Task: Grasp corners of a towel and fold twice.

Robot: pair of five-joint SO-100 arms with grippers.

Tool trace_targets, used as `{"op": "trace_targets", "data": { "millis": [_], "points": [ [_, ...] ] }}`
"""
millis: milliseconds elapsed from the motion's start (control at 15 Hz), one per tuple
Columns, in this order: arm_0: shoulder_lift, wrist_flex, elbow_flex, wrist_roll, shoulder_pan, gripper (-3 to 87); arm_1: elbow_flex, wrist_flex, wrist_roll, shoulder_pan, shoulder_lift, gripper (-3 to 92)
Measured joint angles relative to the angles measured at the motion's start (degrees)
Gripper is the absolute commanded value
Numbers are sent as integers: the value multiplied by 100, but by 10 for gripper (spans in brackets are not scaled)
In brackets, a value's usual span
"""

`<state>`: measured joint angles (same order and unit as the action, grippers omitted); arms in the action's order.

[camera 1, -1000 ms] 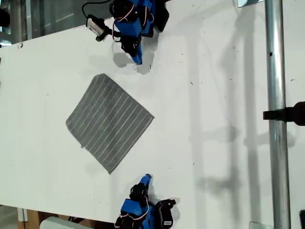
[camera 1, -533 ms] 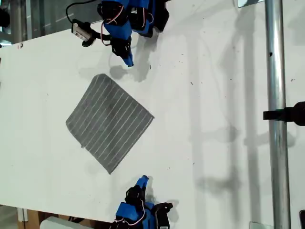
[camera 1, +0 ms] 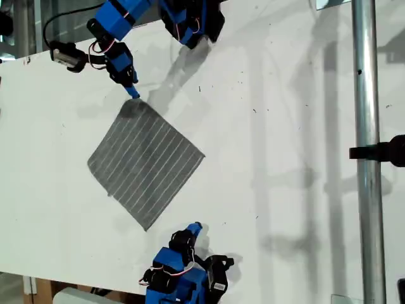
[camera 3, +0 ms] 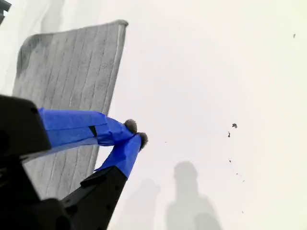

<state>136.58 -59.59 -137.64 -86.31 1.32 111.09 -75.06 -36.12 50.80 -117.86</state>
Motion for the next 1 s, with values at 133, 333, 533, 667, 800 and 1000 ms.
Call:
{"op": "trace_targets", "data": {
  "millis": [133, 333, 533, 667, 800, 1000],
  "points": [
    [-185, 88, 158, 105, -44, 40, -826, 255, 431, 211, 1187, 414],
    [-281, 141, 158, 123, -88, 27, -1213, 888, 765, 606, 2408, 411],
    [-334, 202, 211, 132, -88, 17, -1406, 1485, 879, 694, 3595, 402],
    [-352, 202, 211, 132, -88, 12, -1811, 1723, 949, 721, 4535, 362],
    [-352, 202, 211, 132, -88, 8, -2303, 1819, 1099, 721, 5186, 313],
    [-404, 202, 211, 79, -105, 0, -2725, 1793, 1266, 712, 5440, 19]
  ]
}}
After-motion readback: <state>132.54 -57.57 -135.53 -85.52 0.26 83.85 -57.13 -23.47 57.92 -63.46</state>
